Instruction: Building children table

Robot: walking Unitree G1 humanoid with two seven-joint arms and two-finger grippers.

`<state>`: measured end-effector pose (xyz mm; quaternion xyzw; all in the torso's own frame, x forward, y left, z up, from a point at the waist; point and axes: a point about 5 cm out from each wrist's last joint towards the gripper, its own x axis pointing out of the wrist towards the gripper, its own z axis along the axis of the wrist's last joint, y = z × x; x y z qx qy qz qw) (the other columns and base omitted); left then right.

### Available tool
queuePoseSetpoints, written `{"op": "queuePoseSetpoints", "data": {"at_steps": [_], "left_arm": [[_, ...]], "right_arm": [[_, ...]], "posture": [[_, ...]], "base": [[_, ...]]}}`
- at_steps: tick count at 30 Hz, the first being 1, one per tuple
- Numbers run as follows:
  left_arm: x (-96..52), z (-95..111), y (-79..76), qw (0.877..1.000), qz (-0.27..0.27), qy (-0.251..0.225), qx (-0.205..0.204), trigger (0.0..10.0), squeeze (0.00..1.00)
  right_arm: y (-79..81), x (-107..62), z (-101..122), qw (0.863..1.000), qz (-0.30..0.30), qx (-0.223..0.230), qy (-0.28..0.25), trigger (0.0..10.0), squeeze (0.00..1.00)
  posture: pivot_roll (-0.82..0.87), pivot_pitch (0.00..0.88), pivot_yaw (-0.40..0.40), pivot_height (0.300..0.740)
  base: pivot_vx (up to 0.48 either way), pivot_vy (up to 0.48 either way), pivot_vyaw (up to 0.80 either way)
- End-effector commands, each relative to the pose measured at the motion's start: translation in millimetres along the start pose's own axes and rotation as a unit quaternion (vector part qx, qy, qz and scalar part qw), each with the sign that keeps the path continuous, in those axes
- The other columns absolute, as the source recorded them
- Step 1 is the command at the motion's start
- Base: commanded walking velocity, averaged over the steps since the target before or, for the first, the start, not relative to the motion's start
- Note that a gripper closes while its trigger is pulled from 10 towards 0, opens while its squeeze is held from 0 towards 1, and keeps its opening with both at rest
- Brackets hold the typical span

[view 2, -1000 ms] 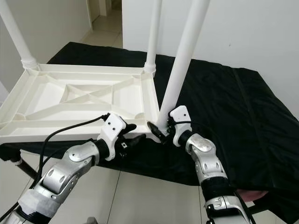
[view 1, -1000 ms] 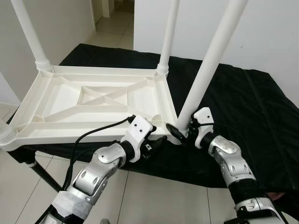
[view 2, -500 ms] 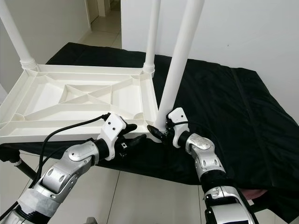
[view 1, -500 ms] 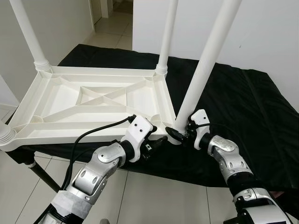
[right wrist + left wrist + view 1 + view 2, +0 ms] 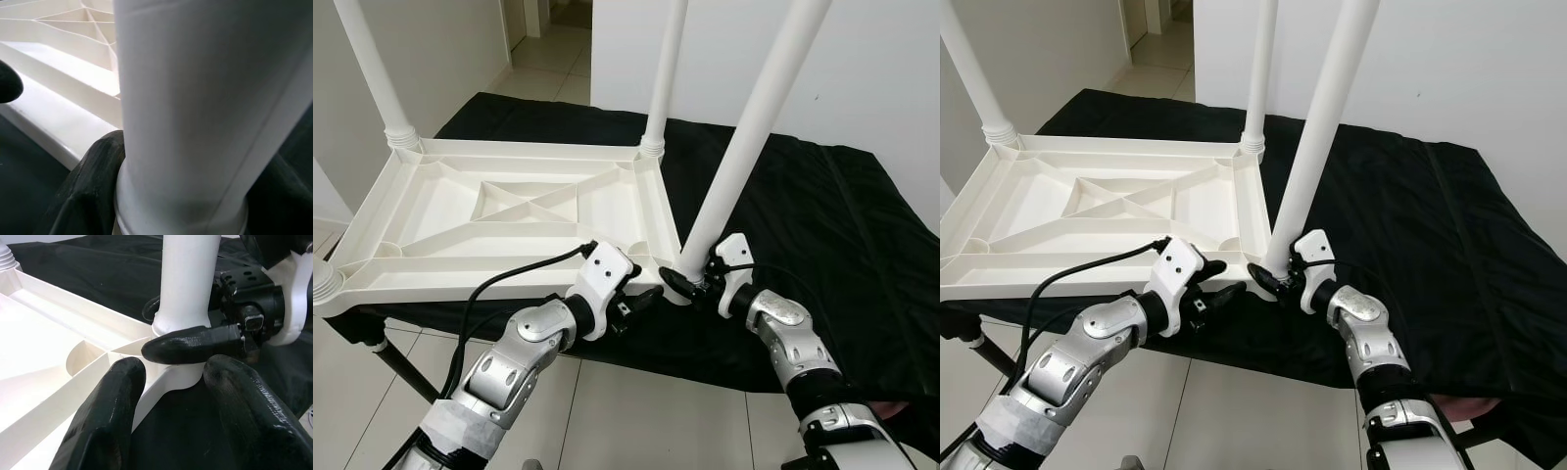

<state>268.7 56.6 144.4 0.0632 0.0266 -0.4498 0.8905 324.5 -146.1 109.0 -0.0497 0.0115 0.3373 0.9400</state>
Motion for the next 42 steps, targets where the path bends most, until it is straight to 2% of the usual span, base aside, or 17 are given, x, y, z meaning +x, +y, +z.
{"op": "queuePoseSetpoints", "data": {"at_steps": [1,8,13,14,15,16,18,24,29,30,35,41,42], "left_arm": [[0.4,0.9,-7.5,0.999,-0.051,0.003,0.001,10.0,0.0],[0.1,0.4,-8.0,0.999,-0.052,0.004,0.0,10.0,0.0],[0.3,0.5,-7.8,0.999,-0.05,0.003,0.0,10.0,0.0],[0.3,0.0,-8.3,0.999,-0.048,0.003,-0.002,10.0,0.0],[0.4,0.0,-8.5,0.999,-0.048,0.003,-0.003,10.0,0.0],[0.4,0.0,-8.5,0.999,-0.048,0.003,-0.003,10.0,0.0],[0.4,0.2,-8.4,0.999,-0.048,0.002,-0.003,10.0,0.0],[0.9,0.8,-7.8,0.999,-0.048,0.001,-0.003,10.0,0.0],[1.7,1.2,-8.6,0.999,-0.051,0.001,-0.003,10.0,0.0],[1.9,1.3,-8.5,0.999,-0.052,0.001,-0.002,10.0,0.0],[2.7,1.0,-7.2,0.999,-0.05,0.002,0.0,10.0,0.0],[3.0,1.3,-7.9,0.999,-0.05,0.002,-0.001,10.0,0.0],[3.0,1.2,-8.6,0.999,-0.05,0.001,-0.001,10.0,0.0]], "right_arm": [[3.2,1.9,-5.8,0.999,-0.03,0.013,0.014,10.0,0.0],[15.2,7.0,1.4,0.996,-0.088,0.033,-0.009,10.0,0.0],[25.5,9.1,3.4,0.987,-0.148,0.054,-0.017,10.0,0.0],[33.3,9.8,4.0,0.974,-0.214,0.078,-0.014,10.0,0.0],[35.7,9.5,4.5,0.966,-0.242,0.085,-0.014,10.0,0.0],[35.7,9.5,4.5,0.966,-0.242,0.085,-0.014,10.0,0.0],[38.8,9.0,6.3,0.957,-0.275,0.087,-0.015,10.0,0.0],[43.2,10.3,8.5,0.954,-0.286,0.087,-0.018,10.0,0.0],[38.5,5.8,13.9,0.947,-0.306,0.088,-0.031,10.0,0.0],[36.6,4.0,16.6,0.946,-0.308,0.088,-0.04,10.0,1.0],[36.2,1.1,24.2,0.946,-0.3,0.106,-0.057,10.0,1.0],[28.7,-3.5,25.9,0.949,-0.293,0.099,-0.064,10.0,1.0],[25.8,-5.1,25.8,0.952,-0.284,0.092,-0.064,10.0,0.9]], "posture": [[-0.03,0.0,-0.03,0.74],[-0.03,0.0,-0.03,0.74],[-0.03,0.0,-0.036,0.74],[-0.03,0.0,-0.041,0.74],[-0.03,0.0,-0.042,0.74],[-0.03,0.0,-0.042,0.74],[-0.03,0.0,-0.041,0.74],[-0.04,0.0,-0.039,0.74],[-0.04,0.0,-0.035,0.74],[-0.04,0.0,-0.037,0.74],[-0.05,0.0,-0.04,0.74],[-0.05,0.0,-0.039,0.74],[-0.05,0.0,-0.04,0.74]], "base": [[0.0,0.0,0.0],[0.0,0.0,0.0],[0.0,0.0,0.0],[0.0,0.0,0.0],[0.0,0.0,0.0],[0.0,0.0,0.0],[0.0,0.0,0.0],[0.0,0.0,0.0],[0.0,0.0,0.0],[0.0,0.0,0.0],[0.0,0.0,0.0],[0.0,0.0,0.0],[0.0,0.0,0.0]]}}
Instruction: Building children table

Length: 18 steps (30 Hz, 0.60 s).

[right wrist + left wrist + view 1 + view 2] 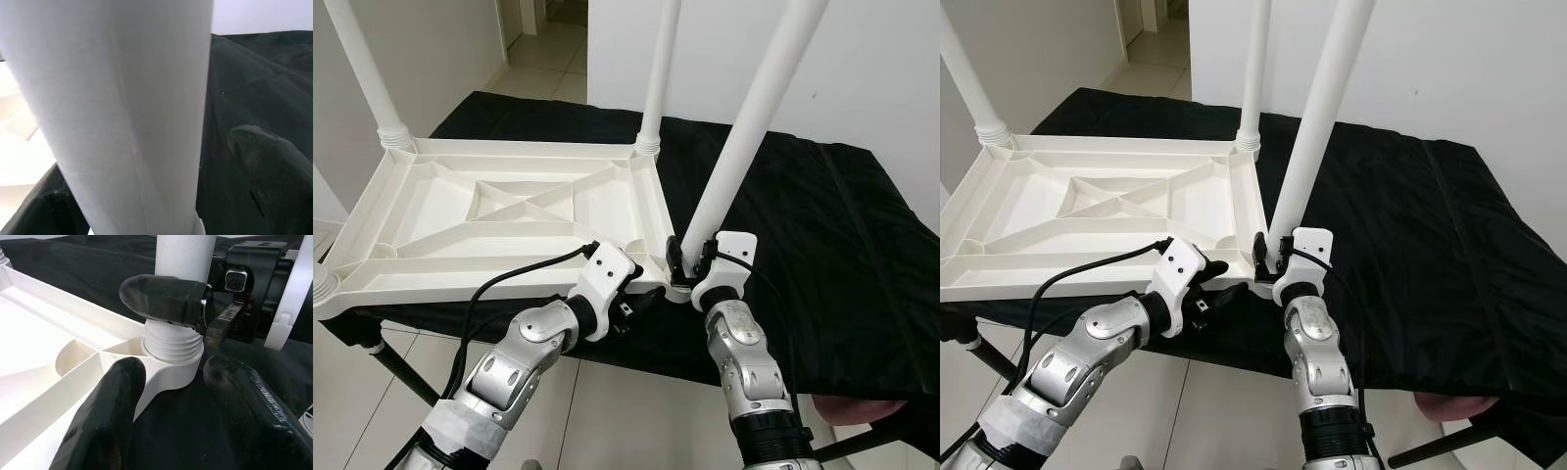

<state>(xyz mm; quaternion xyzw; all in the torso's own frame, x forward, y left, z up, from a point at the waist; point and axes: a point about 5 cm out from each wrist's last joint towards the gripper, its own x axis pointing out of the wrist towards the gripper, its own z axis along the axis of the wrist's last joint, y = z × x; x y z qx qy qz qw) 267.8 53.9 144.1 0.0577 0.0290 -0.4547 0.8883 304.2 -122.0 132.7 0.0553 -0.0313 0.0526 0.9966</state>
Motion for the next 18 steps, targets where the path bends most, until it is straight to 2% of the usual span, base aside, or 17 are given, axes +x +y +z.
{"op": "queuePoseSetpoints", "data": {"at_steps": [1,2,6,9,16,18], "left_arm": [[1.4,1.0,-6.2,0.999,-0.045,0.002,0.005,10.0,0.0],[1.4,0.7,-6.8,0.999,-0.046,0.003,0.004,10.0,0.0],[1.5,0.2,-7.1,0.999,-0.047,0.003,0.003,10.0,0.0],[0.8,0.3,-6.4,0.999,-0.047,0.005,0.005,10.0,0.0],[0.2,0.7,-6.6,0.999,-0.047,0.005,0.004,10.0,0.0],[-0.2,0.9,-7.1,0.999,-0.048,0.005,0.004,10.0,0.0]], "right_arm": [[-4.9,-0.8,0.7,1.0,0.004,0.002,-0.001,10.0,0.9],[-9.2,-0.3,1.8,0.999,0.033,-0.014,-0.002,10.0,0.0],[-13.9,0.0,3.4,0.997,0.076,-0.032,-0.001,10.0,0.0],[-16.4,2.0,3.0,0.989,0.134,-0.062,0.008,10.0,0.0],[-14.9,4.5,0.7,0.98,0.188,-0.067,0.019,10.0,0.0],[-13.0,5.1,-2.0,0.971,0.226,-0.069,0.025,10.0,0.0]], "posture": [[-0.05,0.0,-0.04,0.74],[-0.05,0.0,-0.039,0.74],[-0.05,0.0,-0.037,0.74],[-0.05,0.0,-0.037,0.74],[-0.04,0.0,-0.036,0.74],[-0.04,0.0,-0.034,0.74]], "base": [[0.0,0.0,0.0],[0.0,0.0,0.0],[0.0,0.0,0.0],[0.0,0.0,0.0],[0.0,0.0,0.0],[0.0,0.0,0.0]]}}
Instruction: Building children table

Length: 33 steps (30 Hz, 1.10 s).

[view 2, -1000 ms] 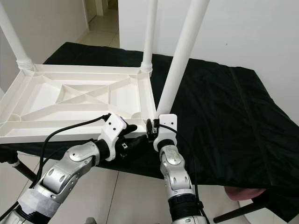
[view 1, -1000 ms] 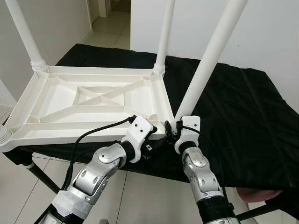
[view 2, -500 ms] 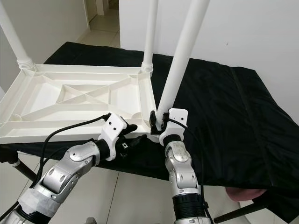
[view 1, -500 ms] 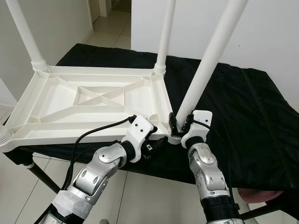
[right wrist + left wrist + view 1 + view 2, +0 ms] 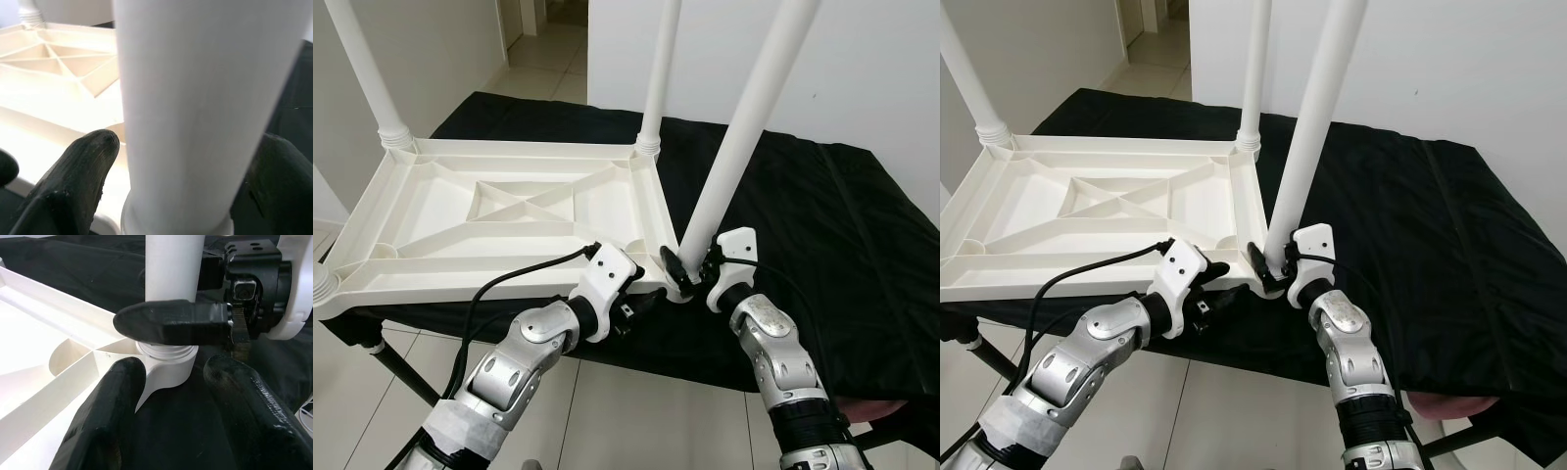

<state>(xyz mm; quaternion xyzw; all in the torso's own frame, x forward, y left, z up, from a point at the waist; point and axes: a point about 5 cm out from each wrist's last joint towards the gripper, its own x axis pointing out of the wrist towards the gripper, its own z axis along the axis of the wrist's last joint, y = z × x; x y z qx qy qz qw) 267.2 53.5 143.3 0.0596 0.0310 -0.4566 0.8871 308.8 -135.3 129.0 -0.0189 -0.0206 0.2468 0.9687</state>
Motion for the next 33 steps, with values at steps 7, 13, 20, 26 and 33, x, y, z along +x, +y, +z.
{"op": "queuePoseSetpoints", "data": {"at_steps": [7,13,20,26,33], "left_arm": [[-0.3,2.1,-5.4,0.999,-0.048,0.003,0.007,10.0,0.0],[-0.3,3.0,-4.8,0.999,-0.047,0.003,0.008,10.0,0.0],[-0.8,3.2,-5.0,0.999,-0.049,0.005,0.006,10.0,0.0],[-0.8,3.0,-6.1,0.999,-0.052,0.005,0.005,10.0,0.0],[-0.3,2.5,-7.5,0.999,-0.053,0.005,0.002,10.0,0.0]], "right_arm": [[-0.9,5.9,-1.1,0.994,0.104,-0.017,0.008,10.0,0.0],[-2.1,8.3,-1.3,0.991,0.132,-0.022,0.011,10.0,0.0],[-5.4,9.1,-7.5,0.99,0.141,-0.022,0.022,4.2,0.0],[-7.2,4.5,-14.5,0.989,0.144,-0.009,0.029,0.0,0.0],[-9.2,-1.3,-21.8,0.992,0.121,0.006,0.037,10.0,0.0]], "posture": [[-0.04,0.0,-0.029,0.74],[-0.04,0.0,-0.029,0.74],[-0.02,0.0,-0.036,0.74],[-0.03,0.0,-0.04,0.74],[-0.03,0.0,-0.046,0.74]], "base": [[0.0,0.0,0.0],[0.0,0.0,0.0],[0.0,0.0,0.0],[0.0,0.0,0.0],[0.0,0.0,0.0]]}}
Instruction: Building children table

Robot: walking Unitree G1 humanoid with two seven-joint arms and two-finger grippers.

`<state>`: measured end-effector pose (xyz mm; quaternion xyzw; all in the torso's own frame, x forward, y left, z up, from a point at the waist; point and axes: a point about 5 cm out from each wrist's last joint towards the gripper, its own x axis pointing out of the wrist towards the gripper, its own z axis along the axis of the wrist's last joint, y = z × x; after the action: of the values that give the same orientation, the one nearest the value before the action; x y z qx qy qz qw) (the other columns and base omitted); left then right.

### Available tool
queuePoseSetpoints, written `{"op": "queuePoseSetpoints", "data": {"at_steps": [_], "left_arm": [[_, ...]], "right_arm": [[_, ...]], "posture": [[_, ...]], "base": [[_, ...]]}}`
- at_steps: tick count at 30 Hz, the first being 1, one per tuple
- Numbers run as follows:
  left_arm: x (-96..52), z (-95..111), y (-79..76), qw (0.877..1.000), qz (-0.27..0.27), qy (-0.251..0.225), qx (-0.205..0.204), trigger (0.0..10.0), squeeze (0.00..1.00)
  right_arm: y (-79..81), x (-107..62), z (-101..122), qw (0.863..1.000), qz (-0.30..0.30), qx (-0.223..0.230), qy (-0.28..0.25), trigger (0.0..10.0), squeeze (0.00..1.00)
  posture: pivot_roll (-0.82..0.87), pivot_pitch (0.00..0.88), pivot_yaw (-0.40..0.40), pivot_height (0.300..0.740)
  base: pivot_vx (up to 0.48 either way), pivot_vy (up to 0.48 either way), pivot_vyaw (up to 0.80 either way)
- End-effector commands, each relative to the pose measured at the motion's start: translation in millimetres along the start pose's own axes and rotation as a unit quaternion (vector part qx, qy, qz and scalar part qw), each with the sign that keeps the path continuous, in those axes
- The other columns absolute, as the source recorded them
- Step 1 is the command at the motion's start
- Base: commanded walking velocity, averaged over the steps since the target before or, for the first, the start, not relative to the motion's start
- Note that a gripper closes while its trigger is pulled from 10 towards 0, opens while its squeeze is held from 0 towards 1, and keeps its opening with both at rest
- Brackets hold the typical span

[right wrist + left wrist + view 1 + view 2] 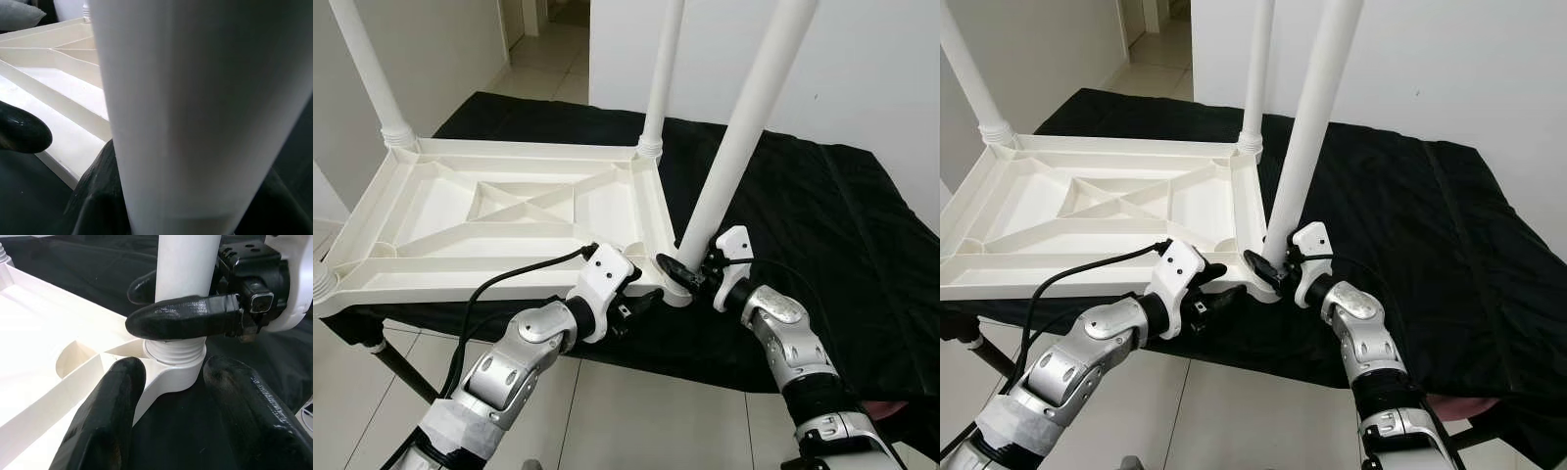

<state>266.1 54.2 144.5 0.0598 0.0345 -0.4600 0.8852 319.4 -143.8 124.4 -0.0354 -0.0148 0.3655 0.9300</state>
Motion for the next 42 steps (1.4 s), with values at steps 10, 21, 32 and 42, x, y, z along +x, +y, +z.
{"op": "queuePoseSetpoints", "data": {"at_steps": [10,21,32,42], "left_arm": [[-0.1,-1.2,-10.0,0.999,-0.051,0.006,-0.001,10.0,0.0],[1.0,-2.4,-10.7,0.999,-0.054,0.008,0.001,10.0,0.0],[2.2,-1.3,-8.6,0.998,-0.054,0.007,0.006,10.0,0.0],[1.9,-0.9,-6.6,0.999,-0.051,0.007,0.008,10.0,0.0]], "right_arm": [[9.2,-4.8,-21.5,0.994,-0.101,0.033,0.035,10.0,0.0],[20.0,1.7,-23.9,0.965,-0.248,0.074,0.035,10.0,0.0],[29.1,3.4,-15.0,0.922,-0.379,0.068,0.03,10.0,0.0],[33.9,8.4,-7.9,0.926,-0.371,0.073,0.016,10.0,1.0]], "posture": [[-0.04,0.0,-0.049,0.74],[-0.04,0.0,-0.053,0.74],[-0.03,0.0,-0.057,0.74],[-0.02,0.0,-0.059,0.74]], "base": [[0.0,0.0,0.0],[0.0,0.0,0.0],[0.0,0.0,0.0],[0.0,0.0,0.0]]}}
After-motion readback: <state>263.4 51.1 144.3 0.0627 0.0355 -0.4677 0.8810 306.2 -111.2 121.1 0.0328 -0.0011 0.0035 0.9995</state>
